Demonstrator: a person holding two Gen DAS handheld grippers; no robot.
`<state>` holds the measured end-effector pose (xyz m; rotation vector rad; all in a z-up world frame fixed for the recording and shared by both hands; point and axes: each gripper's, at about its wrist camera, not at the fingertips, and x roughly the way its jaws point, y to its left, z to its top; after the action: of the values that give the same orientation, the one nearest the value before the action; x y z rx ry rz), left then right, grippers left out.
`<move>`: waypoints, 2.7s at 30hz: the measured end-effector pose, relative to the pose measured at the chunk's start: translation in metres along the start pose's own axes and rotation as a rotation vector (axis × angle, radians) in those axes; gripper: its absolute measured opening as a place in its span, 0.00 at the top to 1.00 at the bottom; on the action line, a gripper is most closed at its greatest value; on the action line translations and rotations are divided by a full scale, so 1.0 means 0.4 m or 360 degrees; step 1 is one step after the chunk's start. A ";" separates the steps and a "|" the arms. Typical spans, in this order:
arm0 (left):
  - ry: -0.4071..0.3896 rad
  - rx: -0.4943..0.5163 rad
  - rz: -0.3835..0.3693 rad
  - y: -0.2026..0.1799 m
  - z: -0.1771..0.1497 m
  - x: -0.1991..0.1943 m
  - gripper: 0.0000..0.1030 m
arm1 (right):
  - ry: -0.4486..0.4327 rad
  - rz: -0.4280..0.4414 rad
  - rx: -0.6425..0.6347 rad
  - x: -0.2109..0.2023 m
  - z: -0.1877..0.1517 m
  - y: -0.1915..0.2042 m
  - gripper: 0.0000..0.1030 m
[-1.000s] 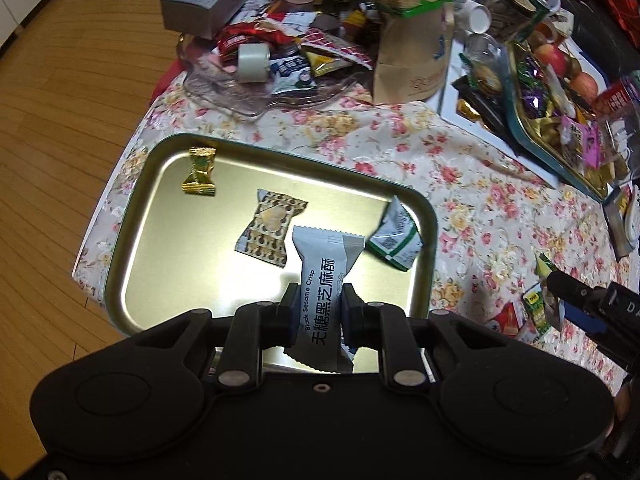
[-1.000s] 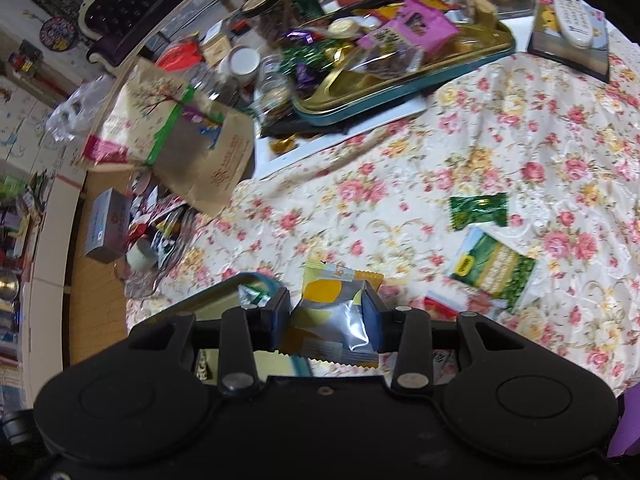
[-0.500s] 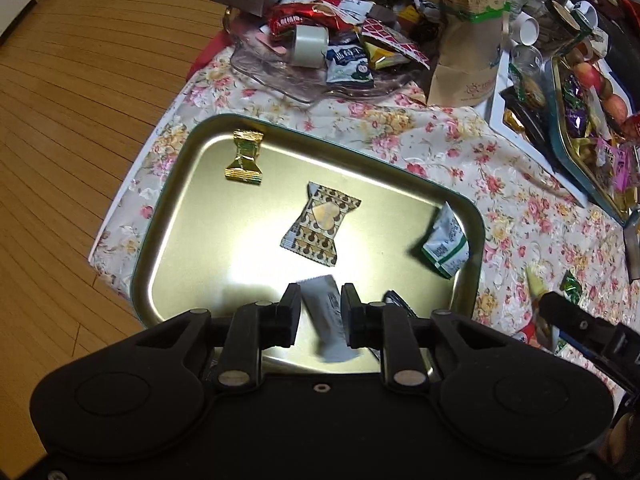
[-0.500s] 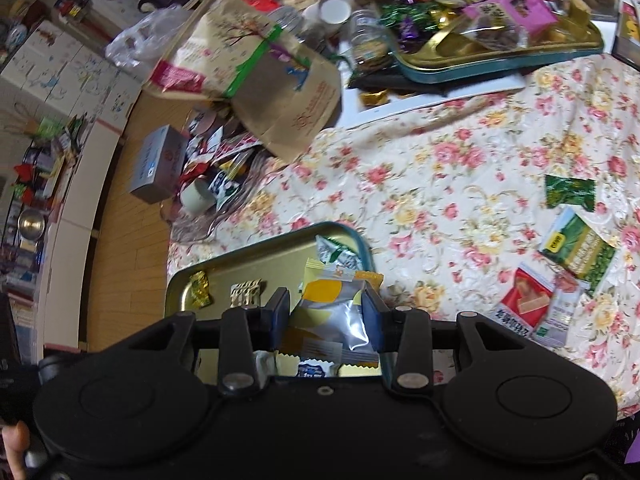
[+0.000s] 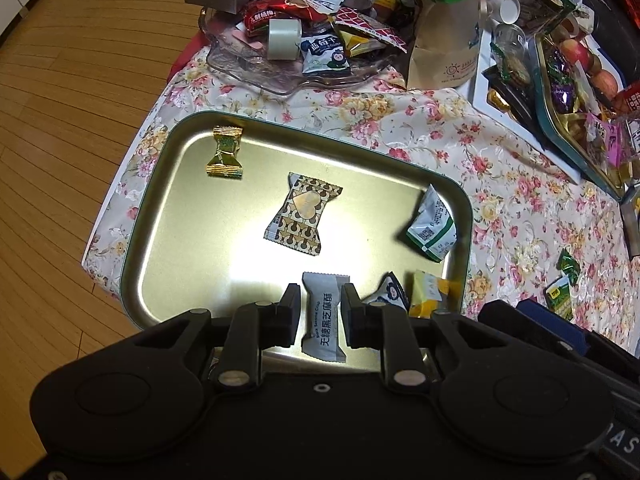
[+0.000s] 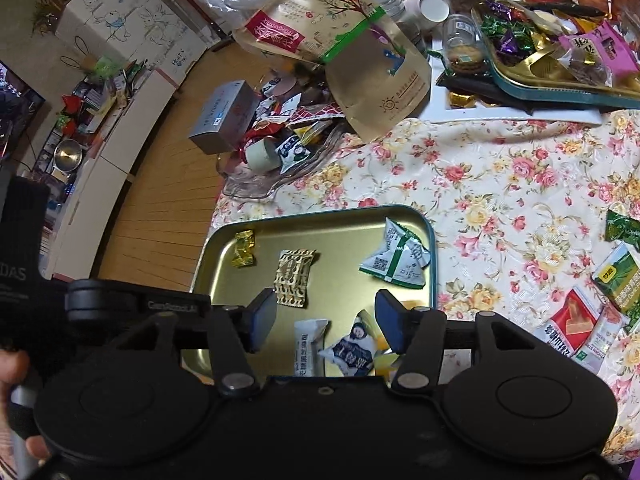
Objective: Organize snacks
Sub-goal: 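Open the left tool to drop the white packet on the tray while the right tool releases the silver packet, then move both open tools away from the tray toward the snack pile, then move both open tools to the loose packets beside the green pea bag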
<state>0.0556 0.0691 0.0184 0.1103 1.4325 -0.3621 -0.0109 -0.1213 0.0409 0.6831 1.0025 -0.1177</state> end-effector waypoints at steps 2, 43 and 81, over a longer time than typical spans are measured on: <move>0.0006 0.0010 -0.0005 -0.005 -0.002 0.001 0.72 | 0.0019 -0.0029 0.0028 0.005 0.003 -0.007 0.44; -0.0035 0.0378 0.0075 -0.259 -0.059 -0.014 0.72 | 0.0072 -0.0427 0.0215 -0.059 -0.014 -0.189 0.41; 0.0044 0.0636 -0.0094 -0.554 -0.045 0.117 0.72 | -0.0057 -0.0533 0.0898 -0.176 0.006 -0.588 0.40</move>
<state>-0.0254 -0.1426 0.0014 0.3981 1.3774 -0.6951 -0.1403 -0.3229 -0.0128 1.0130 1.0493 -0.7238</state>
